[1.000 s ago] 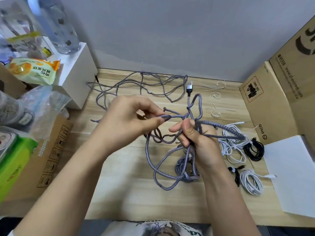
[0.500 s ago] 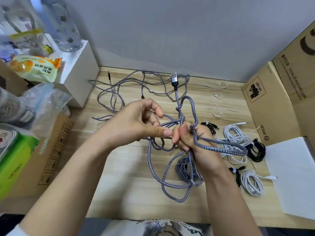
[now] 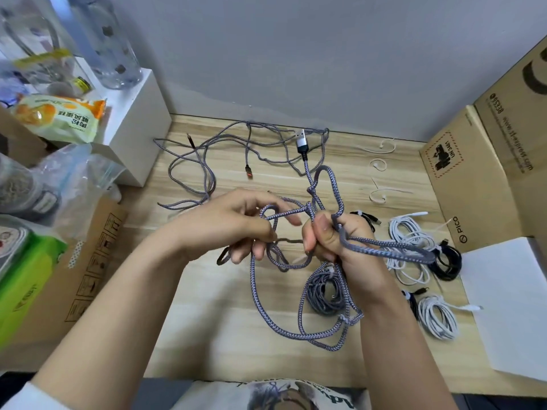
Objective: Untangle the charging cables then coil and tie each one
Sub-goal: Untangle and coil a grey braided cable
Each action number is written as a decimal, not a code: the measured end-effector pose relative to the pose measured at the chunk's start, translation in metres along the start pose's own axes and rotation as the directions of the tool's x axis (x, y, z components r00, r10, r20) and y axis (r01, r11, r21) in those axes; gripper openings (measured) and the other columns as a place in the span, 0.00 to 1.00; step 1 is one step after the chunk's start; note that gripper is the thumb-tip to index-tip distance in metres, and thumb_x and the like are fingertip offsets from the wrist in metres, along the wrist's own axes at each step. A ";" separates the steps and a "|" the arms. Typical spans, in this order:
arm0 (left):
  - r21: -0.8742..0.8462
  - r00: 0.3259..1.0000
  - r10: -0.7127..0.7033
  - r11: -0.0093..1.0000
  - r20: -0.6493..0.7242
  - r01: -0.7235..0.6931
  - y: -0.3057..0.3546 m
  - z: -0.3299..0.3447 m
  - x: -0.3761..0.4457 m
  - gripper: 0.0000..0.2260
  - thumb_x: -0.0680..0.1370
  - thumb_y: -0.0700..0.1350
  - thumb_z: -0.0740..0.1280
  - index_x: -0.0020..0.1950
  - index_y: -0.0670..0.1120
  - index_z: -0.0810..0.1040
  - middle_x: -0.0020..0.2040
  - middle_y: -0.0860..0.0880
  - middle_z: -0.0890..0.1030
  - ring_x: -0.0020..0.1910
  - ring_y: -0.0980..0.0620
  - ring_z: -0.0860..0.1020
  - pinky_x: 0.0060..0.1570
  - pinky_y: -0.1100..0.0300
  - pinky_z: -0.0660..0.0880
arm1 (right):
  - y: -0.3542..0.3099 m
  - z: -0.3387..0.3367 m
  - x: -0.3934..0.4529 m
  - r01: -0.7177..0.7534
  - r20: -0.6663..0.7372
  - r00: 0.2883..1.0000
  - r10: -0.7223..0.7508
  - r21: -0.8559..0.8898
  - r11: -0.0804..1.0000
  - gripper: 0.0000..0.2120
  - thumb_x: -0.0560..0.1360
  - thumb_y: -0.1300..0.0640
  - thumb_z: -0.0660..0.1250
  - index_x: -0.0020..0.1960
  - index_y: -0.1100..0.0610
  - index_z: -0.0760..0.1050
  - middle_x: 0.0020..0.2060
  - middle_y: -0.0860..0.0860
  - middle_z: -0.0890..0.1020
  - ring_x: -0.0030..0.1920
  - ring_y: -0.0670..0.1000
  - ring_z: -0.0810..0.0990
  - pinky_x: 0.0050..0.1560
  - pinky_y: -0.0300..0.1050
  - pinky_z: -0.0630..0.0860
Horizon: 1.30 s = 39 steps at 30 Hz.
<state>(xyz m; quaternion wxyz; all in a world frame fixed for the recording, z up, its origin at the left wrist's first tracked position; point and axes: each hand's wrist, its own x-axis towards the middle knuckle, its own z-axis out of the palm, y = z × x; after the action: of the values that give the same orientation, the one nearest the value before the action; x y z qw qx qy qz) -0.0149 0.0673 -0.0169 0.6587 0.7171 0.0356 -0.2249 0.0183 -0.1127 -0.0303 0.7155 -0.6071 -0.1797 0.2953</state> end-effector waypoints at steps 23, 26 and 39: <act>-0.267 0.770 0.134 0.890 -0.624 -0.371 -0.038 -0.018 0.010 0.14 0.74 0.47 0.64 0.29 0.46 0.71 0.31 0.50 0.73 0.32 0.56 0.75 0.36 0.62 0.74 | 0.007 -0.026 -0.003 0.012 -0.173 0.984 0.043 0.304 0.953 0.20 0.61 0.40 0.75 0.25 0.53 0.71 0.21 0.44 0.66 0.22 0.42 0.58 0.25 0.37 0.53; -0.887 0.856 -0.273 0.284 -0.440 -0.365 -0.052 -0.041 0.011 0.16 0.72 0.46 0.60 0.24 0.48 0.65 0.26 0.52 0.68 0.26 0.54 0.73 0.34 0.63 0.76 | 0.007 -0.036 -0.004 0.038 -0.221 0.975 0.038 0.329 0.944 0.21 0.58 0.40 0.77 0.25 0.53 0.71 0.20 0.44 0.65 0.21 0.42 0.58 0.26 0.39 0.51; -0.889 0.642 -0.640 0.430 -0.422 -0.156 -0.139 -0.086 0.003 0.11 0.74 0.46 0.63 0.31 0.50 0.68 0.17 0.55 0.64 0.16 0.59 0.67 0.24 0.72 0.69 | -0.002 -0.058 -0.011 0.127 -0.430 0.902 0.049 0.371 0.920 0.18 0.62 0.43 0.71 0.25 0.52 0.69 0.17 0.45 0.61 0.20 0.44 0.56 0.24 0.37 0.58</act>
<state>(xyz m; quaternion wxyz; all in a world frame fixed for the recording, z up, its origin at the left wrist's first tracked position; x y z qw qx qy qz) -0.0371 0.1673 -0.1447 0.8084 0.2849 0.5145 0.0235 0.0464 -0.1638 -0.0383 0.8496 -0.4986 0.0328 0.1688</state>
